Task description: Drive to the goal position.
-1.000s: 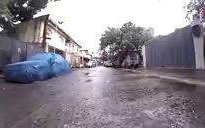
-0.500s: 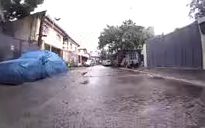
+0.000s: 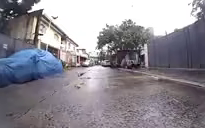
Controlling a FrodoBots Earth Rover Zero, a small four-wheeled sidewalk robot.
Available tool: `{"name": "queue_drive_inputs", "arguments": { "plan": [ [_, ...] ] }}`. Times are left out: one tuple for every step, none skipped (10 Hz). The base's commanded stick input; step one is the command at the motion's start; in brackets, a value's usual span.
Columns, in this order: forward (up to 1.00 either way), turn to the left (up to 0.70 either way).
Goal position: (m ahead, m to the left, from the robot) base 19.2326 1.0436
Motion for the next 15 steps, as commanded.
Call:
{"name": "queue_drive_inputs", "arguments": {
  "plan": [
    [1.0,0.0],
    [1.0,0.0],
    [1.0,0.0],
    [1.0,0.0],
    [1.0,0.0],
    [1.0,-0.27],
    [1.0,-0.27],
    [1.0,0.0],
    [1.0,-0.12],
    [1.0,-0.24],
    [1.0,0.0],
    [1.0,0.0],
    [1.0,0.22],
    [1.0,0.12],
    [1.0,0.12]
  ]
}}
